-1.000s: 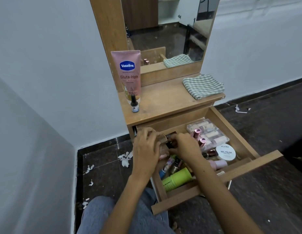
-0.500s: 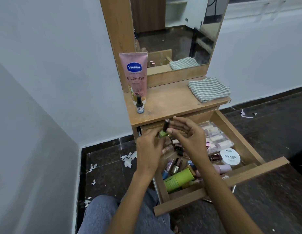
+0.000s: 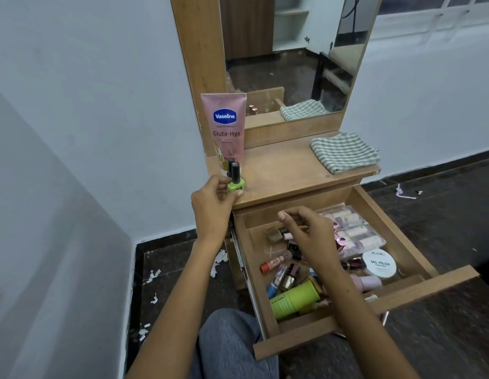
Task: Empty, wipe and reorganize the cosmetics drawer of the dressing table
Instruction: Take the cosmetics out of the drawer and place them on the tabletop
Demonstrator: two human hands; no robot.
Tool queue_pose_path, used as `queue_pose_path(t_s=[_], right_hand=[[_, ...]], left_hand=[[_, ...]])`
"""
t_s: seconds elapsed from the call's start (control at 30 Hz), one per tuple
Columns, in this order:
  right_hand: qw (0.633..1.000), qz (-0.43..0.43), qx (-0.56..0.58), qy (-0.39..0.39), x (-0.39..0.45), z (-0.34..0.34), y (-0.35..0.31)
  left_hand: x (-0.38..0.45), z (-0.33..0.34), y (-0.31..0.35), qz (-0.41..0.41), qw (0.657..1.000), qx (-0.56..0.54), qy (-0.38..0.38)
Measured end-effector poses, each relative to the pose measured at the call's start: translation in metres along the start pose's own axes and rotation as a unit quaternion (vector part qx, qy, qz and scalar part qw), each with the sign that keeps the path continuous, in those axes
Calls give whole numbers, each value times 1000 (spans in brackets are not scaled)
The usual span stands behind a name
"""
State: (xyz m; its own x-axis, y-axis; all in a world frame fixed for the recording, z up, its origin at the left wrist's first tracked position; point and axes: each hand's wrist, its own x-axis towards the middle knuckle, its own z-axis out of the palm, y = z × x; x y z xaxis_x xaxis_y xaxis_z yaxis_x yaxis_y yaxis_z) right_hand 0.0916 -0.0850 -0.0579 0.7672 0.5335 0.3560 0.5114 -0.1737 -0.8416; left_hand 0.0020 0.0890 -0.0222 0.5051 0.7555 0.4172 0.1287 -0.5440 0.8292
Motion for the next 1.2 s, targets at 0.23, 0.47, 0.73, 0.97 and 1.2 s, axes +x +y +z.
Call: queue_pose_path(t_s=[0.23, 0.47, 0.73, 0.97, 1.2], right_hand=[[1000, 21, -20, -1, 1, -1, 2], [995, 55, -83, -6, 4, 1, 16], [992, 60, -109, -21, 5, 2, 18], [995, 48, -75, 34, 3, 0, 11], [992, 28, -44, 113, 2, -4, 3]], left_hand=[[-17, 7, 1, 51, 991, 95, 79], [-76, 41, 2, 247, 885, 312, -242], [-72, 66, 13, 197, 806, 419, -370], [-77, 67, 12, 179, 829, 398, -349], [-70, 29, 12, 101, 978, 150, -106]])
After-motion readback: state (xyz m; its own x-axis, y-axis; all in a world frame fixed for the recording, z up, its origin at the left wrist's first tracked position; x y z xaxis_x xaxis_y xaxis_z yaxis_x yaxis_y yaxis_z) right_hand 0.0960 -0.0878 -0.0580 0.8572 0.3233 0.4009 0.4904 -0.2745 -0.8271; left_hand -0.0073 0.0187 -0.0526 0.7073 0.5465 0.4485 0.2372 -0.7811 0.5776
